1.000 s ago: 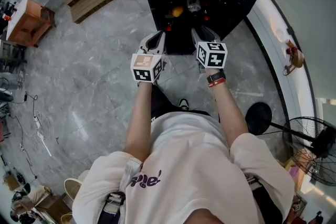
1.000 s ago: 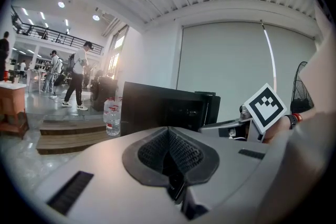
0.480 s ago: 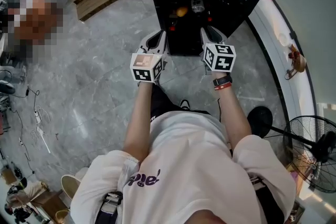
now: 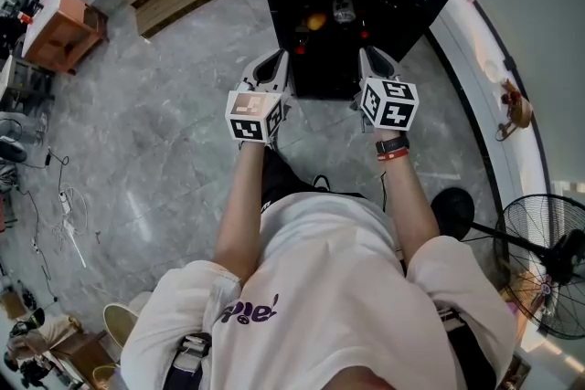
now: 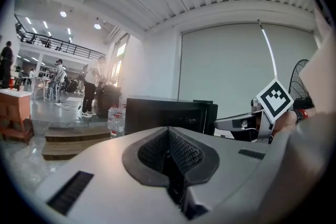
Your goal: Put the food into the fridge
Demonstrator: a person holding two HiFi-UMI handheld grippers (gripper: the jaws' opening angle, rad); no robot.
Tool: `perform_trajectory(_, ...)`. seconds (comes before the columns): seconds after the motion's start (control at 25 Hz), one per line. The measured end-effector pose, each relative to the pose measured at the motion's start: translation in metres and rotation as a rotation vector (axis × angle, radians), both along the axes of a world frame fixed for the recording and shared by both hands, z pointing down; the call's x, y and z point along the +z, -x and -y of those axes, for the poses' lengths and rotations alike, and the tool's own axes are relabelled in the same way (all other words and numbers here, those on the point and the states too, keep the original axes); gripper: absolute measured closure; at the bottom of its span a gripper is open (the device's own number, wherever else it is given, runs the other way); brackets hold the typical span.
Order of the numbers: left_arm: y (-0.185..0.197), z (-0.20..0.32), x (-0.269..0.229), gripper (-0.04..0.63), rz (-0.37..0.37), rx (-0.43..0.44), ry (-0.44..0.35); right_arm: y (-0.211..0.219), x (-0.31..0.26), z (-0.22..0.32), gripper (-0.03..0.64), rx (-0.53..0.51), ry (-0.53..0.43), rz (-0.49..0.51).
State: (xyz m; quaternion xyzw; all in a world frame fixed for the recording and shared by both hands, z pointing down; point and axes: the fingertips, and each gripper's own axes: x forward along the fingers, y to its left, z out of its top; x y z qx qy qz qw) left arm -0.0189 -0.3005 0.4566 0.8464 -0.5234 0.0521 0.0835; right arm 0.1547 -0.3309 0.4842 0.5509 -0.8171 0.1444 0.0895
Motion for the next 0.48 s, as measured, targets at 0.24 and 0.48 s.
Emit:
perform_trajectory(0.24,-0.002,-0.005,-0.006,0.577,0.001,-0.010,-0.013,-0.005,-0.008,-0.007,0.589,0.008,-0.020,0.014)
perform_trajectory(0.48,-0.006,-0.011,-0.015,0.577,-0.005,-0.009,-0.028,-0.010,-0.019,-0.013,0.595,0.016,-0.041,0.046)
